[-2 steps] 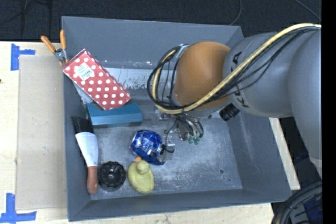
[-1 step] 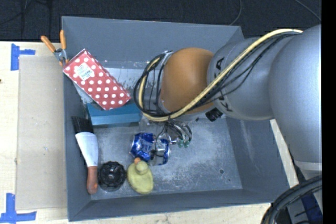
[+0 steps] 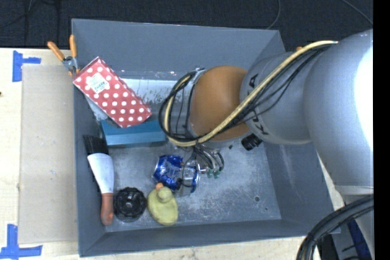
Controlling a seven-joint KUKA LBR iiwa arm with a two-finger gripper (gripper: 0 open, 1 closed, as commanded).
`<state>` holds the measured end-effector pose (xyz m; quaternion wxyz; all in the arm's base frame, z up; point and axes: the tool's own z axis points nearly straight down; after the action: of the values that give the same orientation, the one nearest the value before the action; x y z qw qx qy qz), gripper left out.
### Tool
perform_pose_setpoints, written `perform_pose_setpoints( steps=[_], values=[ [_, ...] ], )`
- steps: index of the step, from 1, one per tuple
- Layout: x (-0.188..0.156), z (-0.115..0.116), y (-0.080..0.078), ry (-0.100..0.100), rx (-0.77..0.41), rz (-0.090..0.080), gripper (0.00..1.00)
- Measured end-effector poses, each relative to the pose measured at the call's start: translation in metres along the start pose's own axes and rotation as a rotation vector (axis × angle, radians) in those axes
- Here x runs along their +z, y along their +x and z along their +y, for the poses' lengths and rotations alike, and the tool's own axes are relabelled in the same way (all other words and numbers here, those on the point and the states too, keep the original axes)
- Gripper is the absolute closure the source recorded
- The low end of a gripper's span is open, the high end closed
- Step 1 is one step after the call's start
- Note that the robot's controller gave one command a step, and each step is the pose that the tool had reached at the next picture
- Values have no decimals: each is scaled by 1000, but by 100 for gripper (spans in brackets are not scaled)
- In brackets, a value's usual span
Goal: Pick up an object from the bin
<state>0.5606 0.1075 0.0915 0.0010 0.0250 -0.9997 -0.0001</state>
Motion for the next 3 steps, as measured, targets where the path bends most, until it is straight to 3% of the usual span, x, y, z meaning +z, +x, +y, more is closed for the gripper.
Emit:
perform_pose_setpoints(
  steps=[1, 2, 3],
  values=[
    [21, -11, 11, -4, -20, 11, 100],
    [21, -11, 11, -4, -19, 11, 100],
    [-12, -12, 15, -3, -20, 14, 100]
  ],
)
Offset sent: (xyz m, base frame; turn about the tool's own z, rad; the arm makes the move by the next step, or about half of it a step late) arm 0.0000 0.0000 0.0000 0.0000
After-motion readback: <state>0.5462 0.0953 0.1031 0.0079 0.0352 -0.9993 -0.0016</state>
